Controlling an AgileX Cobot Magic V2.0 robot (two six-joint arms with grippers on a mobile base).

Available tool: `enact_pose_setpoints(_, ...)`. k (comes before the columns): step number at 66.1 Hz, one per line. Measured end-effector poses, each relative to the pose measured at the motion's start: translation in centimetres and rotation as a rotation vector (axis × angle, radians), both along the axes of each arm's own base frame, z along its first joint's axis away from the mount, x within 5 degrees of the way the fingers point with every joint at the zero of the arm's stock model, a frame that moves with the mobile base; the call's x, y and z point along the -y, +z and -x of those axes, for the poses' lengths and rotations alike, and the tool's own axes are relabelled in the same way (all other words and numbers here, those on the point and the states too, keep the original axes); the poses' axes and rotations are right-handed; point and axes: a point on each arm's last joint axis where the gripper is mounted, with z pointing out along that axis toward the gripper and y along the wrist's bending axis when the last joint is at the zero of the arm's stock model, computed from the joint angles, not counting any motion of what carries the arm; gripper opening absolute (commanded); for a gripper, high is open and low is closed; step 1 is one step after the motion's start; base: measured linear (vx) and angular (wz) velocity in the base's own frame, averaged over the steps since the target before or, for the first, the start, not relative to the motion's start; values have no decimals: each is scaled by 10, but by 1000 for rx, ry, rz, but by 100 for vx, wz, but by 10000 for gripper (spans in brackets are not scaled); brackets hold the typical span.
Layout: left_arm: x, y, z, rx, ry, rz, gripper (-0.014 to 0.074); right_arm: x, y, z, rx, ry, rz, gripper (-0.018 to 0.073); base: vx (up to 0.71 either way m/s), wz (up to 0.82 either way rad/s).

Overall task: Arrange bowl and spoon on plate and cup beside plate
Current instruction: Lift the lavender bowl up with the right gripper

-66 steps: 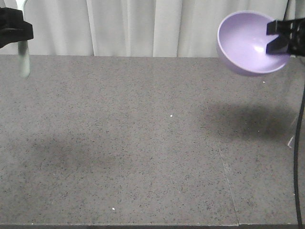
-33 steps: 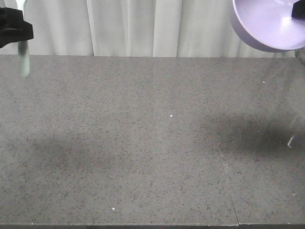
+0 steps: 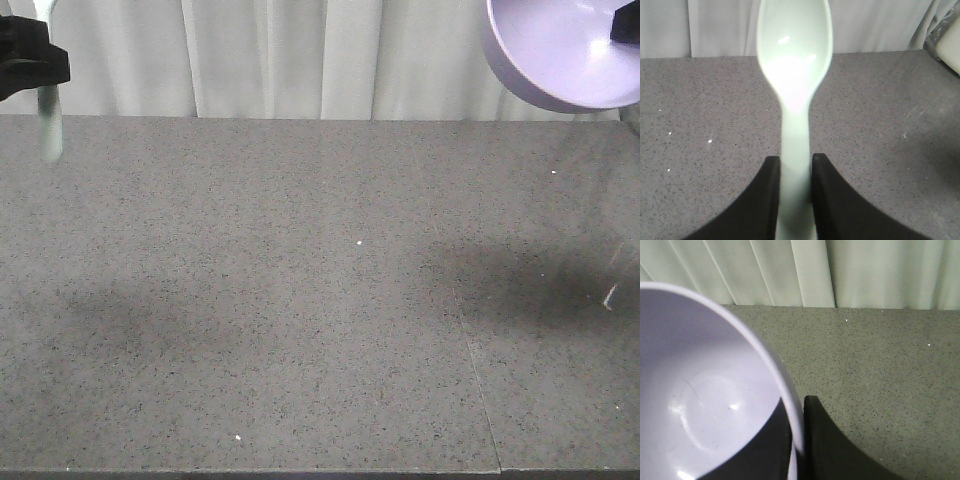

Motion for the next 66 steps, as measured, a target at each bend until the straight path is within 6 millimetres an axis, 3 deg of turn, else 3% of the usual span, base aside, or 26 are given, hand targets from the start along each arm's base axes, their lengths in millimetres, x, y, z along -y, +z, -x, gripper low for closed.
enact_pose_setpoints(66,0,-1,-1,-3,0,-1,-7,0,0,0,1,1,2,-10,0,-1)
